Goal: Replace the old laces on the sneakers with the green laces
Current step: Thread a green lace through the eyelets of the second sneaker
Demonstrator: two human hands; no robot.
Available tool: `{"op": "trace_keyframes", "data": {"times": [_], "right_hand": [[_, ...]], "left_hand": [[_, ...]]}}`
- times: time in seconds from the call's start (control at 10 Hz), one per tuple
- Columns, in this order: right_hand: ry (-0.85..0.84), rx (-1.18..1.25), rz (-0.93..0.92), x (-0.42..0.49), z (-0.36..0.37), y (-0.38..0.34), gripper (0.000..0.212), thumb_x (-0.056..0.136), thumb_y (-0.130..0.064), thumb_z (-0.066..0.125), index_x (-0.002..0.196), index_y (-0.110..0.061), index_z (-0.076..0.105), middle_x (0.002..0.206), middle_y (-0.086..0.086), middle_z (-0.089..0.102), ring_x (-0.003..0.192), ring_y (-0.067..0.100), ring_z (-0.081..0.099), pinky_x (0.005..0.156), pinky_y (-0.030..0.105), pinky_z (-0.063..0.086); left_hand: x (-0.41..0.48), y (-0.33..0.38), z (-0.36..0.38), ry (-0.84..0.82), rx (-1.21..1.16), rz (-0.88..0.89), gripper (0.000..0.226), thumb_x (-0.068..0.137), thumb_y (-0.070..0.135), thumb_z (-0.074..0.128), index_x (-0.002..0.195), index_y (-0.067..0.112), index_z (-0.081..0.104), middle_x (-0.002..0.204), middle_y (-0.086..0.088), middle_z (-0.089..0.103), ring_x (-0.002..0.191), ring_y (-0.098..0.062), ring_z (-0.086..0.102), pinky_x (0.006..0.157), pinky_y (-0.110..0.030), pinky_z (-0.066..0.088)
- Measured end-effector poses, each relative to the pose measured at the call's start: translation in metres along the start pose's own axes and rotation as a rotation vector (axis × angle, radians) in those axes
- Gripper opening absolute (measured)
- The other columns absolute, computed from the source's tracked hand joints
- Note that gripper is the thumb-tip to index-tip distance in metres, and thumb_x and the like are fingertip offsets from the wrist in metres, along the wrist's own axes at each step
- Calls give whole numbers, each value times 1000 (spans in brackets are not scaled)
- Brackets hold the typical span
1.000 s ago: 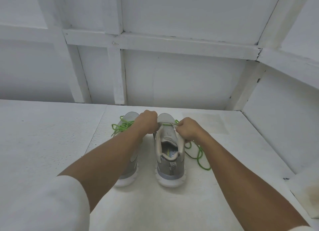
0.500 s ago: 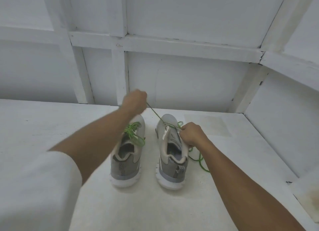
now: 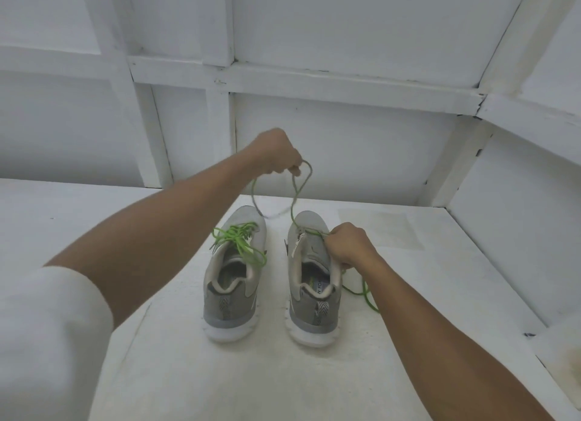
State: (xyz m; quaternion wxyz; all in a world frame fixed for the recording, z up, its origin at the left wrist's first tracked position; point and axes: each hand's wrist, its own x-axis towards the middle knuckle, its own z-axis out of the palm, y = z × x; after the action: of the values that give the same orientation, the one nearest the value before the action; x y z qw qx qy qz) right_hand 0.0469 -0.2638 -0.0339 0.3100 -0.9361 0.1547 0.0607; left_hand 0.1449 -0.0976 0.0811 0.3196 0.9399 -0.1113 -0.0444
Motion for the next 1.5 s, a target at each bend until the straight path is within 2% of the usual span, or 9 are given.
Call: {"op": "trace_keyframes", "data": {"times": [0.2,0.4,0.6,0.7,0.8,1.0,1.2,1.4,1.5], "right_hand": [[-4,15,-15,-1,0,3,19,83,-16,47,77,-6,62,71,9,58,56,25,56,59,37,58],[-24,74,-12,-2,0,5,22,85,-17,47,81,-4,64,77,14,64,64,30,63,60,38,59],[-79,128,19,2,-1,5,15,81,-20,48,80,-10,60,75,14,63,64,30,63,67,45,59],[-54,101,20,1,1,3,14,82,-16,47,78,-9,58,77,14,62,65,30,61,64,43,59],[-15,15,25,2,6,2,17,84,-13,44,70,-8,53,82,13,59,66,28,53,50,29,46],[27,-27,65,3,15,2,18,87,-16,43,72,-8,50,89,13,55,78,31,50,62,28,35],[20,14,90,3,16,4,22,90,-16,43,69,-11,47,77,7,51,79,29,50,57,26,37],[-141,328,180,4,-1,3,14,92,-19,54,81,-10,54,84,11,60,70,23,59,55,27,50],[-165,294,156,9,-8,-1,15,89,-21,62,89,-7,58,84,10,62,74,24,62,67,32,54]], "left_hand": [[5,-22,25,-13,-119,-216,17,87,6,60,71,2,63,86,-12,73,55,-19,46,48,-23,35],[6,-53,19,101,201,-152,21,88,8,57,67,10,54,95,-13,69,91,-29,69,80,-34,57],[-13,-51,48,-164,217,47,33,97,28,53,129,20,54,87,-2,74,97,-12,60,78,-22,41],[-12,-59,87,-233,416,69,32,96,28,53,125,17,59,102,-4,71,111,-21,59,89,-29,46],[-10,-70,107,-182,532,88,21,93,20,53,108,11,65,104,-9,64,100,-29,62,75,-34,51],[-5,-69,67,54,741,103,22,94,13,48,112,8,60,108,-11,61,95,-32,63,65,-34,45],[7,-74,37,109,589,53,20,94,15,48,104,5,61,90,-9,59,80,-30,60,65,-35,50],[3,-54,29,-65,191,52,27,94,9,55,120,2,60,116,-6,68,109,-25,62,92,-31,49],[-8,-38,28,-109,-42,81,11,99,12,49,106,9,57,101,2,73,79,-20,70,61,-25,47]]}}
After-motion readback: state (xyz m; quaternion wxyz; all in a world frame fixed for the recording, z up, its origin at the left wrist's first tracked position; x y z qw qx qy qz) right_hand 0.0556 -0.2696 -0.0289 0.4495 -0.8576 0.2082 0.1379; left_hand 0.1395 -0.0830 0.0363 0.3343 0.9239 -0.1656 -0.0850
